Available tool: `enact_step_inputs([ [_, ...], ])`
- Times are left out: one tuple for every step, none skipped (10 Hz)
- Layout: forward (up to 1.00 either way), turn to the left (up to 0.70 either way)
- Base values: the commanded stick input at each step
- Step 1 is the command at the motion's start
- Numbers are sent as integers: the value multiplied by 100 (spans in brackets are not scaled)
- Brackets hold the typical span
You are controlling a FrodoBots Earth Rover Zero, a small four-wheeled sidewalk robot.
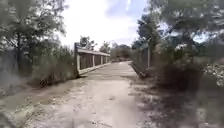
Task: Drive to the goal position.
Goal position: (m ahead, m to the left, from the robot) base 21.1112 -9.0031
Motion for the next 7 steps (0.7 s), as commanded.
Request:
enact_step_inputs([
  [85,0],
  [85,0],
  [85,0],
  [85,0],
  [85,0],
  [85,0],
  [85,0],
])
